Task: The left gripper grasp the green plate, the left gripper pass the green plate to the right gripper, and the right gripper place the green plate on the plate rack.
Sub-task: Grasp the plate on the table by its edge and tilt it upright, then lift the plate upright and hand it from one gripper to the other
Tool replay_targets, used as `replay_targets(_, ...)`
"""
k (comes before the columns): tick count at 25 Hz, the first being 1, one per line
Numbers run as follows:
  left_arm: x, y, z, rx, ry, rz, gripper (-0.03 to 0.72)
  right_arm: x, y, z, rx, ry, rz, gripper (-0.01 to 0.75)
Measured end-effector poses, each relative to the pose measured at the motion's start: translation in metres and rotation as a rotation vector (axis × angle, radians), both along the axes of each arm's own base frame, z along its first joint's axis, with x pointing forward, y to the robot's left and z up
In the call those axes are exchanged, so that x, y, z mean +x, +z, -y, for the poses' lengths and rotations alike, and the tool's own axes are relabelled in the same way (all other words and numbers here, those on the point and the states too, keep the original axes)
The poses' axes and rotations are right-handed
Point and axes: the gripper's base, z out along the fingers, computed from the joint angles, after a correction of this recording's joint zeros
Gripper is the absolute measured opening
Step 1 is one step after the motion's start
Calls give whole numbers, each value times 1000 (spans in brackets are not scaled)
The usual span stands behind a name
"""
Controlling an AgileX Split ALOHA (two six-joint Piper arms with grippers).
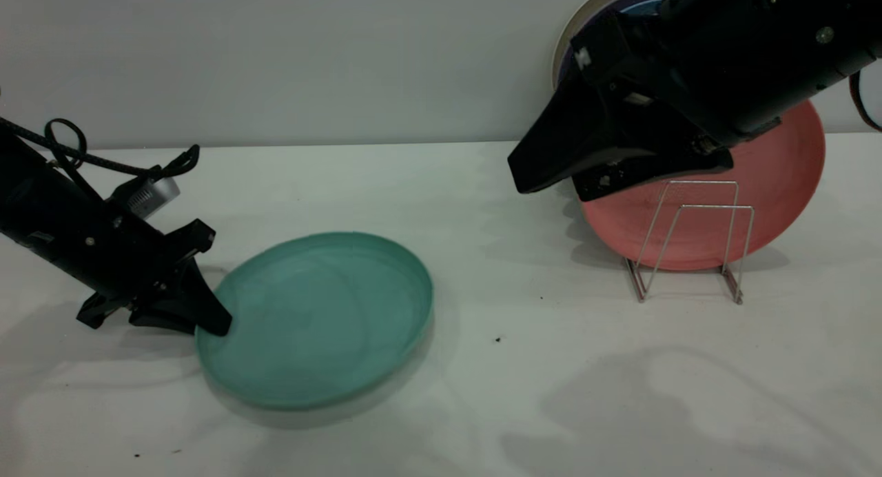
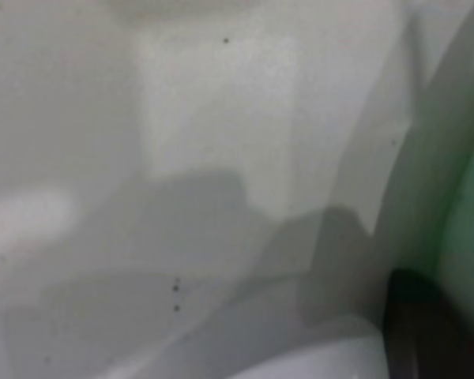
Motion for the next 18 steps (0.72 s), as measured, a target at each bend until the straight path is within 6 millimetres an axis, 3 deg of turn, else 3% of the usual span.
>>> replay_targets(5,2,19,2,-16,-108,81,20,9,-18,1,-10,-16,-66,532)
replay_targets(11,5,58,5,-37,-244,222,20,49,-29,5,40,-12,-144,532)
replay_targets(18,2,65,18,-93,-284,223,20,89,-51,-5,116,29,-240,531)
